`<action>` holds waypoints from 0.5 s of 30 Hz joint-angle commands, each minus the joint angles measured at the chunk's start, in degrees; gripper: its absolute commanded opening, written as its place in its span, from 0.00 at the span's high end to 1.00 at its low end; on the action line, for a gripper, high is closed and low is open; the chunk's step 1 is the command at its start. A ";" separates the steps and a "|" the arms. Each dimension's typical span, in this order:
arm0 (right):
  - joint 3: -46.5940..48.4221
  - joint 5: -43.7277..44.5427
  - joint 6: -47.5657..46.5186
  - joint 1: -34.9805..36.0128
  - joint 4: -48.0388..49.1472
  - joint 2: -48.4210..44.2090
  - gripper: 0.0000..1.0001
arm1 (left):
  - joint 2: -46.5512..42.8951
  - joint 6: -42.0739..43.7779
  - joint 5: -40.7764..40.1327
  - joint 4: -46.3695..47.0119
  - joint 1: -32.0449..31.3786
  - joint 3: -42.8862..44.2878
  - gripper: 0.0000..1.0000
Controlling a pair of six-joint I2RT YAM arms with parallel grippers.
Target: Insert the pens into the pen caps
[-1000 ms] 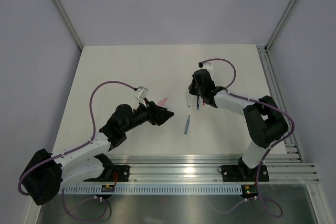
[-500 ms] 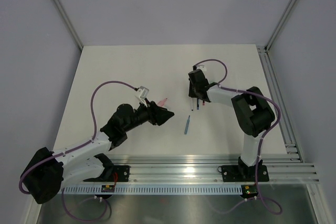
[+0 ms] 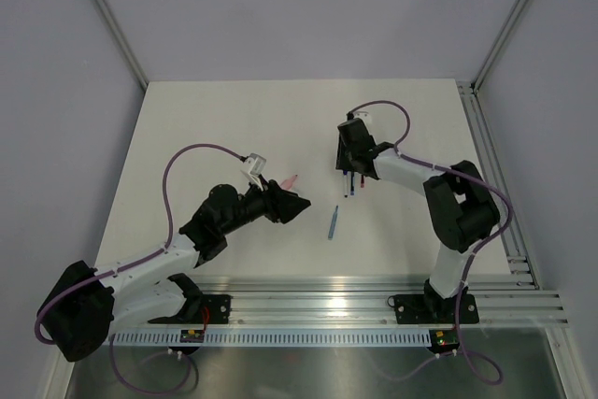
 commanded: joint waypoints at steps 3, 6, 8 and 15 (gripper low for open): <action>-4.13 -2.31 4.06 1.28 -2.32 -13.80 0.59 | -0.75 1.74 -2.52 1.02 -0.25 2.66 0.41; -8.26 -1.79 7.05 3.74 -5.74 -17.94 0.59 | -2.15 2.53 -4.89 -0.64 -0.25 2.66 0.43; -10.54 -0.65 9.42 6.47 -9.24 -19.52 0.59 | -2.77 2.80 -7.00 -2.13 -0.25 2.75 0.44; -12.49 2.96 15.93 14.11 -16.91 -18.39 0.58 | -2.78 3.59 -9.65 -3.37 -0.17 2.92 0.46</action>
